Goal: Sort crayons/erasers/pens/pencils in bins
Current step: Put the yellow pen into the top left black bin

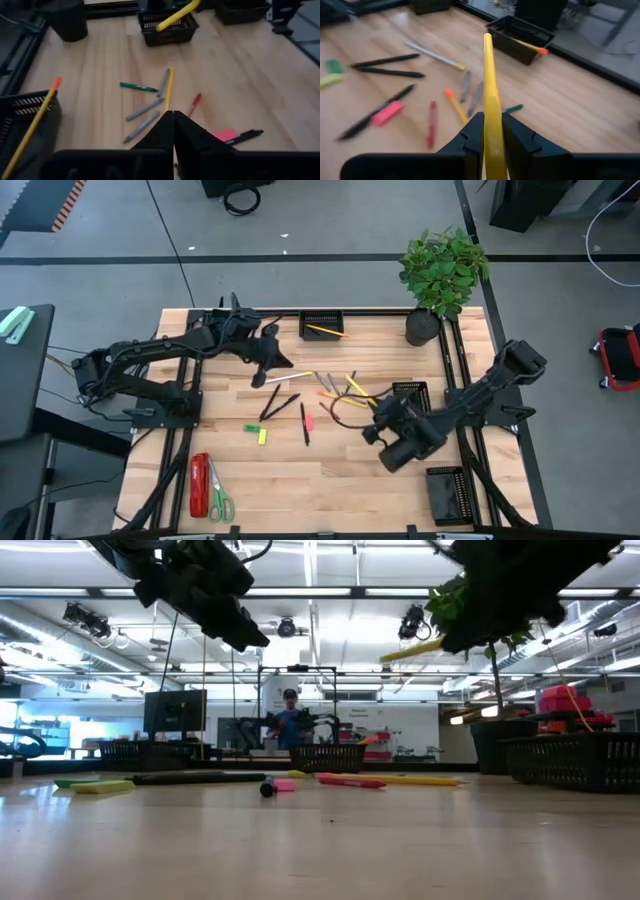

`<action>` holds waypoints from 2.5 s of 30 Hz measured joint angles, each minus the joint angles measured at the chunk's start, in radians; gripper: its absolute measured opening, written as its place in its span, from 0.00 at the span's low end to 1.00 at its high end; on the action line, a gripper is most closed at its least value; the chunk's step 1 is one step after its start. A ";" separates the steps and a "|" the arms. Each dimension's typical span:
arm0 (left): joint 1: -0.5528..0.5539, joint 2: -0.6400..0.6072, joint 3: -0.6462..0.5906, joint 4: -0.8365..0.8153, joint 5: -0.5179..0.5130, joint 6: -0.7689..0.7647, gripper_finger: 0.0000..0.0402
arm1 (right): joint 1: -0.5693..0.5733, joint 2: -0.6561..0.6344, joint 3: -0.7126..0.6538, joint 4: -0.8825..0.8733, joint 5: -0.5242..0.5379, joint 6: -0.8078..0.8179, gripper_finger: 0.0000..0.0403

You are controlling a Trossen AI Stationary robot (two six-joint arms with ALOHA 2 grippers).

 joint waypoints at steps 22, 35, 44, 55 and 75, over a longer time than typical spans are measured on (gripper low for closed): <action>0.094 -0.008 -0.114 0.178 0.131 0.090 0.08 | -0.470 0.011 -0.068 0.542 -0.443 -1.026 0.15; 0.017 0.001 -0.092 0.382 -0.120 0.161 0.27 | -0.559 0.011 -0.068 0.883 -0.609 -1.290 0.15; -0.142 0.001 -0.091 0.353 -0.401 0.269 0.53 | -0.687 0.011 -0.068 0.923 -0.780 -1.306 0.15; -0.211 0.013 0.034 0.089 -0.691 0.263 0.52 | -0.715 0.011 -0.068 1.083 -0.968 -1.328 0.15; -0.240 0.180 0.157 0.037 -0.802 0.272 0.45 | -0.715 0.009 -0.067 1.041 -0.965 -1.321 0.15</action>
